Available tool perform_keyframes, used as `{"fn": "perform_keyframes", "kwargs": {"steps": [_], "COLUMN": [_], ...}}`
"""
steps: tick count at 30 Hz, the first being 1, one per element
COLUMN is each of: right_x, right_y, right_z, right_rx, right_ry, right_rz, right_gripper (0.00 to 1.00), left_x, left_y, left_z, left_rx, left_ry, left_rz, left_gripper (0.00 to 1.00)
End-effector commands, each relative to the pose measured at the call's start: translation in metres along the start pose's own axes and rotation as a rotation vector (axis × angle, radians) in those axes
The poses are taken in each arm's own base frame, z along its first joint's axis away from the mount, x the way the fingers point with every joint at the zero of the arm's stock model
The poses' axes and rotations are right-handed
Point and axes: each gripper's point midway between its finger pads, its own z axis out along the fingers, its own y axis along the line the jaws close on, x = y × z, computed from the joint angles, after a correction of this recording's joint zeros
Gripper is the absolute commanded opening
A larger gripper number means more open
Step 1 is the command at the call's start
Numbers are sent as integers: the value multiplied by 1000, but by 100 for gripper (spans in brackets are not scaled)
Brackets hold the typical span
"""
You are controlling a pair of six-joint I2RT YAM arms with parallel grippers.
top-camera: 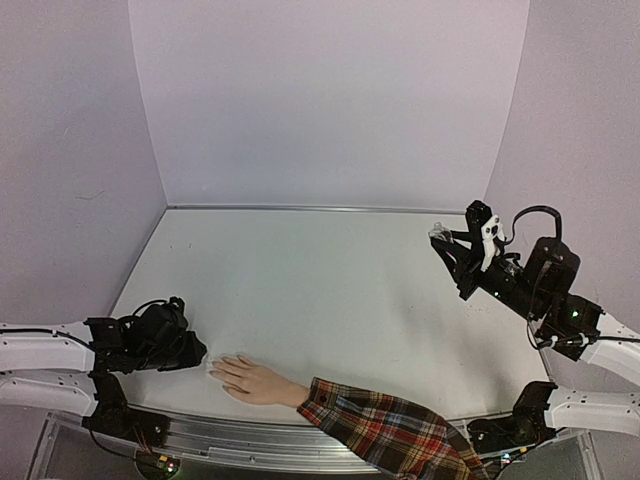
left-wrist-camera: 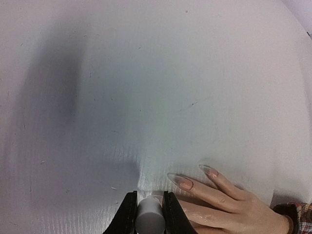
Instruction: Paint the nails
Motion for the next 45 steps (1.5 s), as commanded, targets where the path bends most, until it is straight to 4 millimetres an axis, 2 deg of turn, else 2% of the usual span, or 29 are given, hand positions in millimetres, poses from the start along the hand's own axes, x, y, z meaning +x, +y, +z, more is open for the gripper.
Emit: {"fn": "perform_keyframes", "kwargs": {"steps": [1, 13, 45], "right_x": [-16, -17, -17], "right_y": [-4, -4, -5], "right_z": [-2, -1, -2], "right_rx": [13, 13, 14], "right_ry": [-62, -65, -65], "right_rz": [14, 14, 15], "right_gripper": [0, 0, 0], "left_x": [-19, -17, -9], "left_y": [-17, -39, -22], "left_z": [-13, -11, -3], "left_rx": [56, 149, 71], "left_ry": [-61, -39, -17], "left_rz": [-28, 35, 17], "left_gripper": [0, 0, 0]}}
